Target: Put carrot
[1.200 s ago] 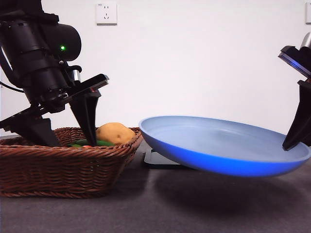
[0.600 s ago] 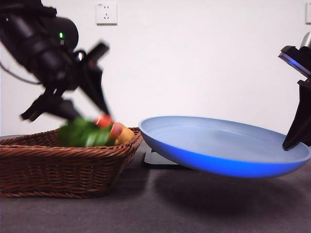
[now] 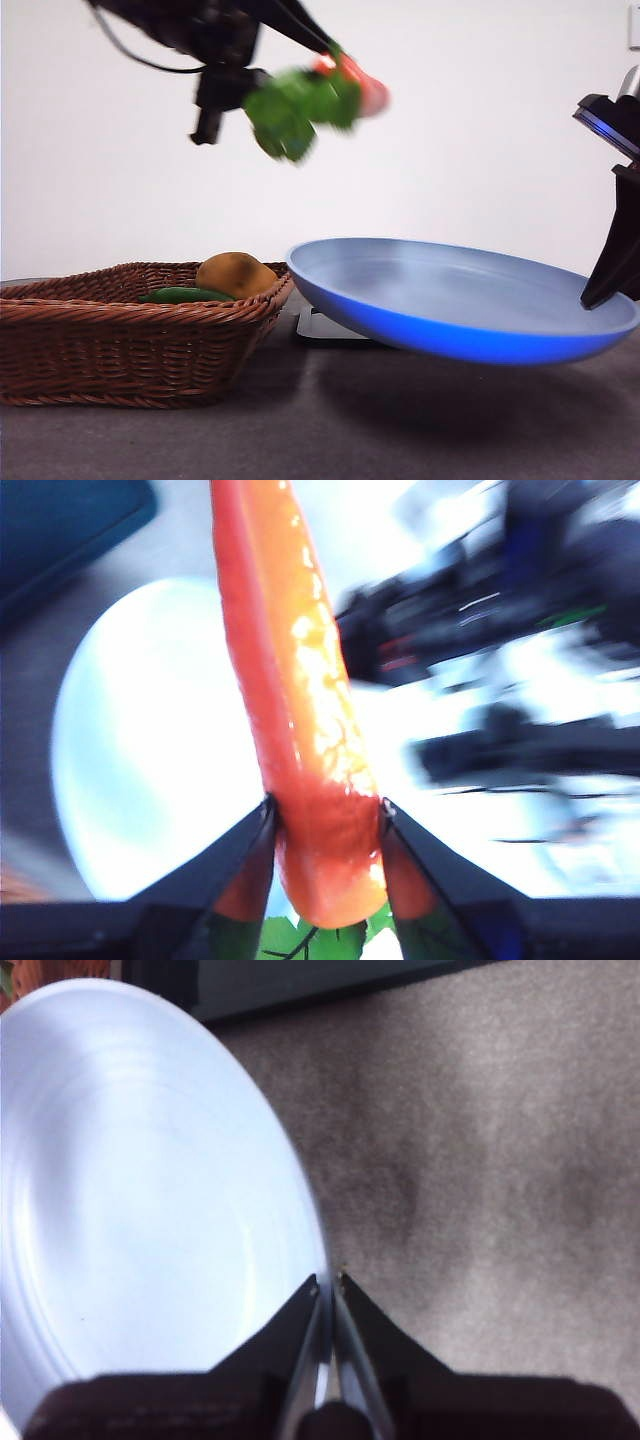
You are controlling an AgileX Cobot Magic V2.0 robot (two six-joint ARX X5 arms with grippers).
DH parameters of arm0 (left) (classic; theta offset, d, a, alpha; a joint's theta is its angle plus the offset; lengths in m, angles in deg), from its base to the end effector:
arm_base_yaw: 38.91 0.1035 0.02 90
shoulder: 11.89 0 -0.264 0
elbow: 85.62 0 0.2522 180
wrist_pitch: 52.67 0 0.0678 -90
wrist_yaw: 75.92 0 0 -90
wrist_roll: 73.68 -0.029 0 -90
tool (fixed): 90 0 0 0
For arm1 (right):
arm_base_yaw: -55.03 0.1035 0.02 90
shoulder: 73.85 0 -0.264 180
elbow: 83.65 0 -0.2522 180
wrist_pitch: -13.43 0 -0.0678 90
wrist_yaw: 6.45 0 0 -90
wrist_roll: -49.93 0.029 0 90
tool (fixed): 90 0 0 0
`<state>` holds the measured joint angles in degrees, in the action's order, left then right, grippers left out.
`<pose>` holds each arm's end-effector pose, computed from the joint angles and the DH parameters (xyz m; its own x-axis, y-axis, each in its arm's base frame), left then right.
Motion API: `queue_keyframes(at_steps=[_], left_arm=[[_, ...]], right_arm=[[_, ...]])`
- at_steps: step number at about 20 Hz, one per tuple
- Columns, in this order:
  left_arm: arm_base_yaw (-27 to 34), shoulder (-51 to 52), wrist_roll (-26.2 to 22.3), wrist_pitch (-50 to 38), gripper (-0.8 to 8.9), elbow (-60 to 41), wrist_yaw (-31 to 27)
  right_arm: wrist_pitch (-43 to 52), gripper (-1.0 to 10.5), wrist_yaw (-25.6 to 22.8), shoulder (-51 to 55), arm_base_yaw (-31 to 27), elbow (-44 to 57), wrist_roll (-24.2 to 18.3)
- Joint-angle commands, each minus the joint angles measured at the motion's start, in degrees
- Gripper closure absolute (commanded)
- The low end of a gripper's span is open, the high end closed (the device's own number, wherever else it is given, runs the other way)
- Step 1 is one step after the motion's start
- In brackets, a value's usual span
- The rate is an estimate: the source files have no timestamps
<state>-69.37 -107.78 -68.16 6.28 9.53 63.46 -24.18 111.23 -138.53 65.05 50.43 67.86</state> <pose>0.2845 -0.1929 0.2880 -0.1016 -0.8208 -0.5620 0.5856 0.4074 -0.7008 0.1923 0.0477 0.1832 0.4021 0.5428 -0.7373 -0.1352 0.8317 0.5385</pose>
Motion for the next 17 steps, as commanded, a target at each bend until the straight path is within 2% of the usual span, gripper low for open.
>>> queue_keyframes(at_steps=[1,3,5,9,17], left_arm=[[-6.4,-1.0,-1.4,-0.6,6.77,0.8,-19.0],[-11.9,-1.1,-3.4,-2.4,6.77,0.7,-34.0],[-16.2,-1.1,-3.8,-6.2,6.77,0.7,-42.9],[-21.1,-1.3,-4.3,-10.0,6.77,0.7,-43.1],[-23.5,-6.9,-4.3,-4.2,6.77,0.7,-42.9]], right_arm=[[1.2,9.4,0.4,-0.3,0.1,-0.8,-0.7],[1.5,9.4,0.4,-0.3,0.1,-0.8,-0.6],[1.8,9.4,0.4,-0.3,0.1,-0.8,-0.6],[1.8,9.4,0.4,-0.3,0.1,-0.8,-0.6],[1.7,9.4,0.4,-0.3,0.1,-0.8,-0.6]])
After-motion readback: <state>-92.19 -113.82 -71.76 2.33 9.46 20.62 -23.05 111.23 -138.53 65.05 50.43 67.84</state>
